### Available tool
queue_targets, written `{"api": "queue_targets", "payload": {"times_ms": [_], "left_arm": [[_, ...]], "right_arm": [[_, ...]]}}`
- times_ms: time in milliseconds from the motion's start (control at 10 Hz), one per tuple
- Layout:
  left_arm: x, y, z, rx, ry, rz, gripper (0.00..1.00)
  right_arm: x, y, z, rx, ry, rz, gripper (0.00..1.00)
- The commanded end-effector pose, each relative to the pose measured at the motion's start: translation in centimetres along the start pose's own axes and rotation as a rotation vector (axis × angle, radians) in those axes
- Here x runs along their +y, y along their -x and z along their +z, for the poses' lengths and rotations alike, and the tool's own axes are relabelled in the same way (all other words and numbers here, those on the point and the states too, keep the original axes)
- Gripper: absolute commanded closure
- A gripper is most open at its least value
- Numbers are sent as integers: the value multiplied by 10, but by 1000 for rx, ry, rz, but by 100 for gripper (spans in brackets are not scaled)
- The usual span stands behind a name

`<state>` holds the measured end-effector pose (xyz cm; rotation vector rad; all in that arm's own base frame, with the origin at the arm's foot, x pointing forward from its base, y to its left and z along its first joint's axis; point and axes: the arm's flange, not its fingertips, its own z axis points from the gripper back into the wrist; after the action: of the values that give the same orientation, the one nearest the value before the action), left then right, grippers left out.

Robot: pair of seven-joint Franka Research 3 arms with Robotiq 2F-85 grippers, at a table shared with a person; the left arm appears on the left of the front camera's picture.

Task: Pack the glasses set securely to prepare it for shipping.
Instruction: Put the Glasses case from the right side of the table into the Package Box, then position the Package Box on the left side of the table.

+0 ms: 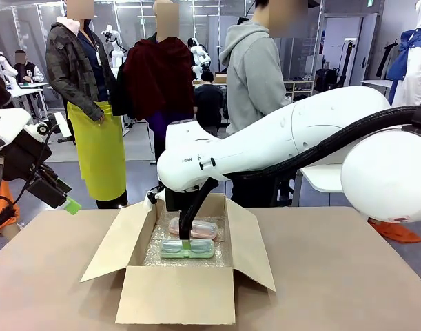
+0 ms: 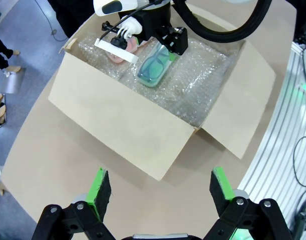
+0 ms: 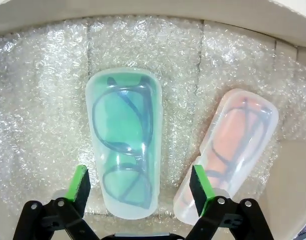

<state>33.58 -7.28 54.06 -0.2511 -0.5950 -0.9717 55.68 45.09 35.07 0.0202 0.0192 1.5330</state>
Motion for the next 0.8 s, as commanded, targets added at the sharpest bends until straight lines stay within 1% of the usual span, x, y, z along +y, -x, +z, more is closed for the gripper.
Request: {"api": "queue_targets", "payload": {"times_ms": [0,700], "left_arm": [[-1,1,2,-11,11,9,0],[-1,1,2,-11,11,9,0]], "right_arm": [[3,0,-1,4,-1,6,0],[3,0,-1,4,-1,6,0]]}}
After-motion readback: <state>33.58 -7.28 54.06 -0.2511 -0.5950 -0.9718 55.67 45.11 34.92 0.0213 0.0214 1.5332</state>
